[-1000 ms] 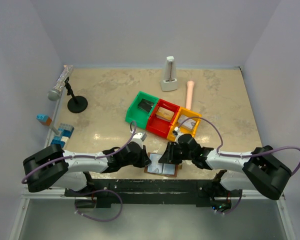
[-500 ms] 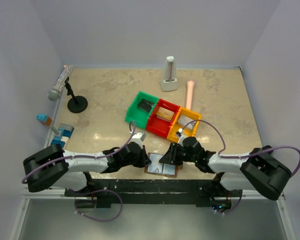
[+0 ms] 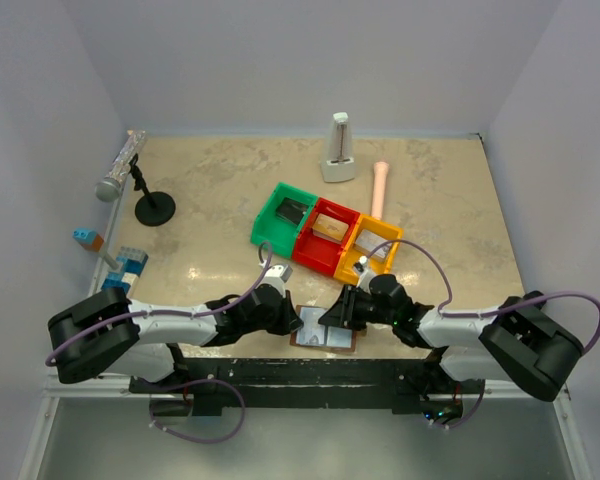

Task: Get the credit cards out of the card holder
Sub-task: Remove the credit card from the card holder.

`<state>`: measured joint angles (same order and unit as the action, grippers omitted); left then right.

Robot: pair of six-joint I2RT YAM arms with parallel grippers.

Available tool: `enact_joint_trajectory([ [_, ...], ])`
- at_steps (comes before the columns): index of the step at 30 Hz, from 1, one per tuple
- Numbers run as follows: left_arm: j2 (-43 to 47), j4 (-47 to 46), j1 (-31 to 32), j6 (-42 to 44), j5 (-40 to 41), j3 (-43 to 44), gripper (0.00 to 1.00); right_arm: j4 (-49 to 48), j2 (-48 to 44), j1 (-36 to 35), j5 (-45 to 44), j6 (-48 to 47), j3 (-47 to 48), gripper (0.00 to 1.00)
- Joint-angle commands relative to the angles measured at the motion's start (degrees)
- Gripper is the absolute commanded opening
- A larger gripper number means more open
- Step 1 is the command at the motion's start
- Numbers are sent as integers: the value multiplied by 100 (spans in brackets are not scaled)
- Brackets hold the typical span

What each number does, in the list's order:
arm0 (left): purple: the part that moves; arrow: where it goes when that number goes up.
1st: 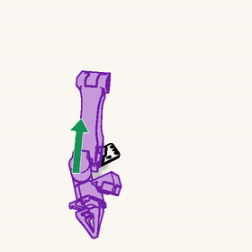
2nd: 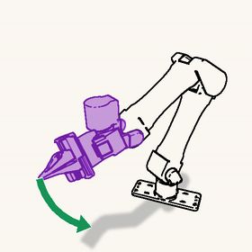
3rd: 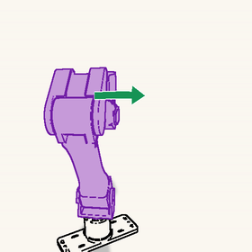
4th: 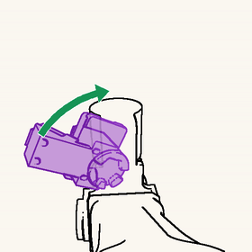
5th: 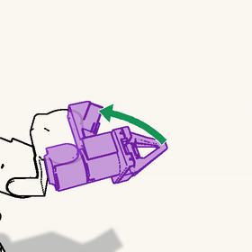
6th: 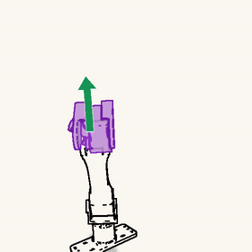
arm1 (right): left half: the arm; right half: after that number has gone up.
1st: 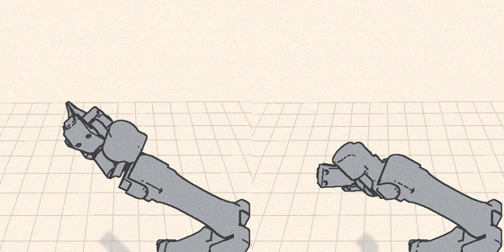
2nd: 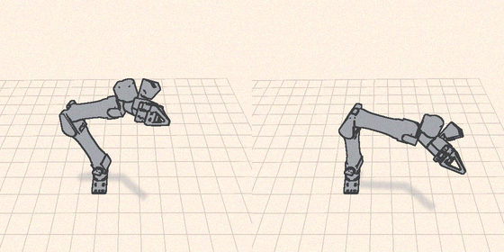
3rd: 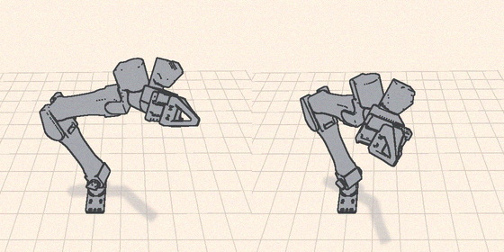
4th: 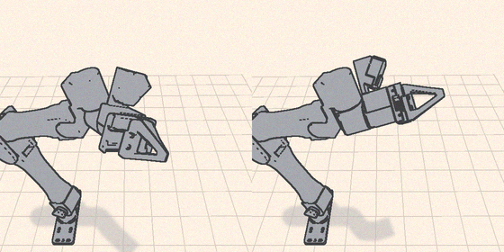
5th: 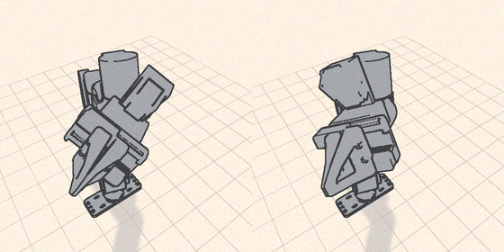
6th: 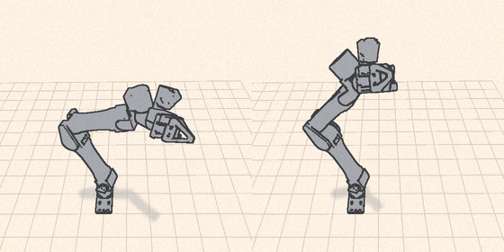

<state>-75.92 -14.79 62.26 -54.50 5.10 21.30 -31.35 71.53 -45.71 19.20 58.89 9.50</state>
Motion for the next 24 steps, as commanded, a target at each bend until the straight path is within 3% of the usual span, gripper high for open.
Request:
enact_joint_trajectory([
  [1,-230,336,5,62,17,-117,0,-459,89,-25,408,-115,166,29],
  [14,-292,134,5,98,-71,-187,0,-1197,389,-25,453,122,70,33],
  [24,-186,90,5,18,8,-310,0,-899,-218,-25,181,70,8,23],
])
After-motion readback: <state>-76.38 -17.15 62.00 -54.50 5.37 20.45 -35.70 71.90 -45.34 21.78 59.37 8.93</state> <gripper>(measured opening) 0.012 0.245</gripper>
